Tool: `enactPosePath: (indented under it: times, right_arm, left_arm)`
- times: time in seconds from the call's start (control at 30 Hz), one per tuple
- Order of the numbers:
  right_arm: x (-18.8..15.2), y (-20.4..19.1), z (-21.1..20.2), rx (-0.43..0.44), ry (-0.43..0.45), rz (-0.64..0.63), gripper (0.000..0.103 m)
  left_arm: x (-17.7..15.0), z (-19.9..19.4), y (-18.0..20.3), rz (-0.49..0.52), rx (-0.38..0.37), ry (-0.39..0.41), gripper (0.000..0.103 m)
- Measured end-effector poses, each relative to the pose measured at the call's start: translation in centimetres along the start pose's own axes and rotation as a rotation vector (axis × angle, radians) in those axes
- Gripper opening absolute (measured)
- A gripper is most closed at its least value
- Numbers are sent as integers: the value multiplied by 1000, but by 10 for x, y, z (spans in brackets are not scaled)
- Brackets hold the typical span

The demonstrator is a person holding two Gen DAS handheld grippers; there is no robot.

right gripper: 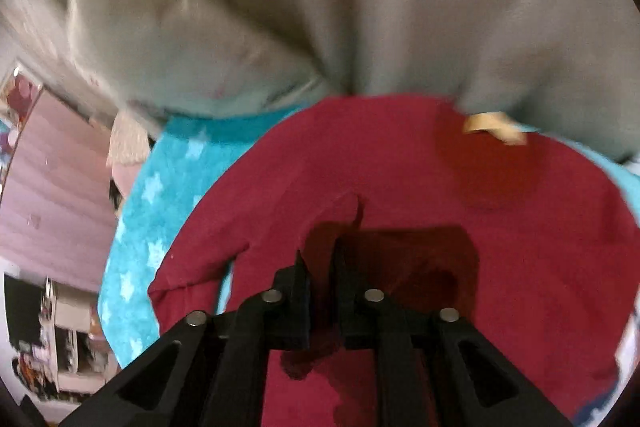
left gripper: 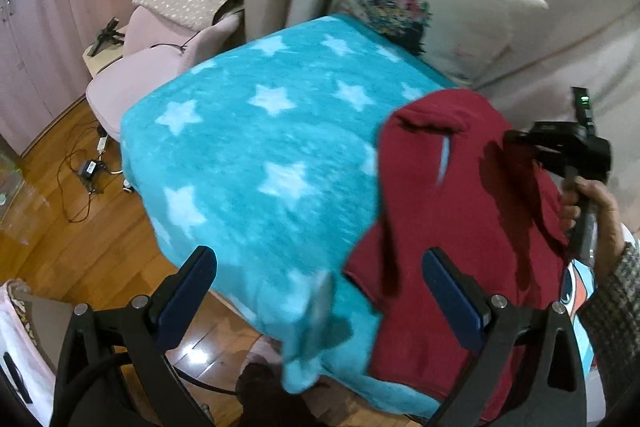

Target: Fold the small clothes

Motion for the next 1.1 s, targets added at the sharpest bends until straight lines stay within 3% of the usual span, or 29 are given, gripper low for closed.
enactPosePath:
  times: [0.03,0.1,0.17,0.2,0.33,0.4,0.57,0.7,0.8,0.87,0.93,1.03,1.1]
  right_arm:
    - [2,-7,15,12,-33,-7,34]
    - [2,-18,30,65,-57,4,38]
    - [-1,-25,21,164,-24,24,46]
    - [-3,-24,13,173,-8,30,53]
    - [-19,-19,-12,101,22,38,56]
    - [-36,-39,-16,152,3,8,56]
    - [-109,-133,11,259,-160,-223,56]
    - [-160,-190,39,181,-223,-438,56]
    - [-179,-202,67,15,-250,-543,56]
    - [-183,-200,86,-145,-248,-596,52]
    - [-178,-188,85,-134,-278,-548,8]
    - [-165,-179,73,-44,-288,-460,8]
    - [-144,-186,56,79,-260,-417,7]
  left_arm:
    - [5,2,-5,-2,3,-2,102]
    - [14,7,-12,-4,2,-8,102]
    - [21,12,-16,-3,-2,-19,102]
    - [26,16,-18,-4,-4,-26,102]
    - [44,23,-29,-22,3,-28,102]
    - [55,24,-37,-44,16,-15,102]
    - [72,20,-63,-123,29,13,102]
    - [74,17,-73,-143,29,21,102]
    - [73,16,-74,-142,16,19,102]
    - [73,14,-75,-139,13,24,102]
    - [75,10,-76,-141,13,37,102]
    - [79,4,-80,-147,7,60,102]
    - [82,0,-80,-141,4,78,102]
Point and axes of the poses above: each gripper's, at about its wrist camera, not at the fingertips, and z roughly the way its jaws point, y to its right, x to its top, the point moved 4 cm from there along z, roughly the way its jaws point, and after that the axes turned 8 degrees about -y, right-handed, at the moved point
